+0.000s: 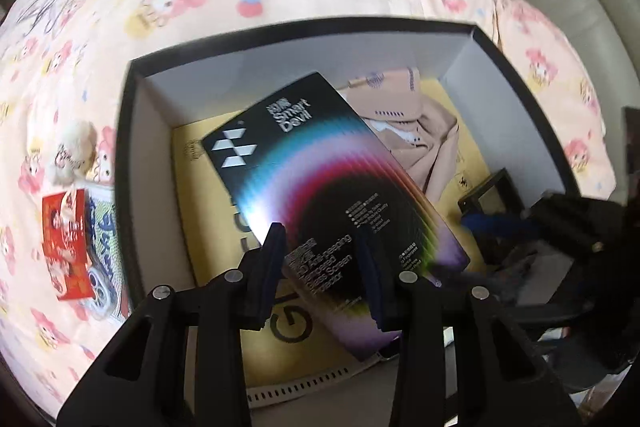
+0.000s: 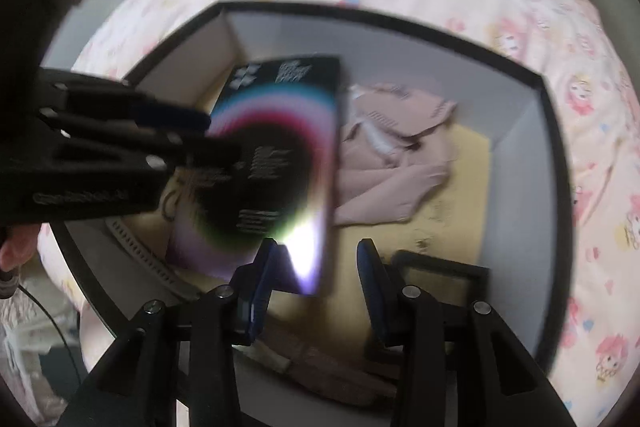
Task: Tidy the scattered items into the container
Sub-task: 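Lower the purple box into the black box and open both grippers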
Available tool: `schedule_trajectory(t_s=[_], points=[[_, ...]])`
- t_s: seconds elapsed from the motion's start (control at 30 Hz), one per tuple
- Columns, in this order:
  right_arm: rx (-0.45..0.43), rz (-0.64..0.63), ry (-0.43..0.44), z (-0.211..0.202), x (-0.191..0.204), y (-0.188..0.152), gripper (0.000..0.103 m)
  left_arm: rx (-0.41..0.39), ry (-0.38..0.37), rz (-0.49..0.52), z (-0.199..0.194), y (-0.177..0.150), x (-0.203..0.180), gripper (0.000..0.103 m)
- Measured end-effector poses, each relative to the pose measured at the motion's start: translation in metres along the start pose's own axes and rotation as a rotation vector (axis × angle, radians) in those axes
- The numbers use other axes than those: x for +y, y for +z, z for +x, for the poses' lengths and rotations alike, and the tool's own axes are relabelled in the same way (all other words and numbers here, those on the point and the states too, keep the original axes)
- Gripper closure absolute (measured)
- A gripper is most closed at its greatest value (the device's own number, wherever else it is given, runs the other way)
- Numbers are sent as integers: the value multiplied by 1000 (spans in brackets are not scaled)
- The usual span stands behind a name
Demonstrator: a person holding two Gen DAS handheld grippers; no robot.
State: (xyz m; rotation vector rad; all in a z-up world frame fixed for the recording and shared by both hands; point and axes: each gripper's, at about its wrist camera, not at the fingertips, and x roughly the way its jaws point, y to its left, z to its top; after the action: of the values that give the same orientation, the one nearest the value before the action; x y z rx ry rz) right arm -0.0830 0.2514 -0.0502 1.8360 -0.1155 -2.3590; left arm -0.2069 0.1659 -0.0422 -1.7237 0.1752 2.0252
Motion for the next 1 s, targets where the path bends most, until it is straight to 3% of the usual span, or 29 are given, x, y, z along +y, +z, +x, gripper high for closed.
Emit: schedule_trajectory(t_s=[0.17,0.3,0.33,0.37,0.5,0.6,0.7,0.77,0.93,1.0], points=[[86,-10,88,10,13,12,65,-31,-37,-36,-8,-2,12,66],[122,27,294,17,23,20,64,-46,-52,-29,-9,1,14,66],[88,38,318,14,23,19,64,-49,-55,-26,-10,-4,14,66],[52,32,289,10,22,18,64,-48,-67,-21,-7,-9,10,66],[-52,9,32,-11,3,12,64,-46,-152,28,-3,-8,-1,66],[-101,69,-55,-24,-24,12,64,-2,-222,68,11,-1,-16,67],[-136,83,-137,-28,-44,19,64,40,-235,99,23,5,-33,78],[-124,94,-155,-25,-51,21,64,60,-203,97,28,9,-37,80],[-91,121,-71,-22,-62,23,64,129,-67,83,41,16,-28,80],[-99,106,-63,-25,-60,26,64,131,-36,76,41,18,-21,86]])
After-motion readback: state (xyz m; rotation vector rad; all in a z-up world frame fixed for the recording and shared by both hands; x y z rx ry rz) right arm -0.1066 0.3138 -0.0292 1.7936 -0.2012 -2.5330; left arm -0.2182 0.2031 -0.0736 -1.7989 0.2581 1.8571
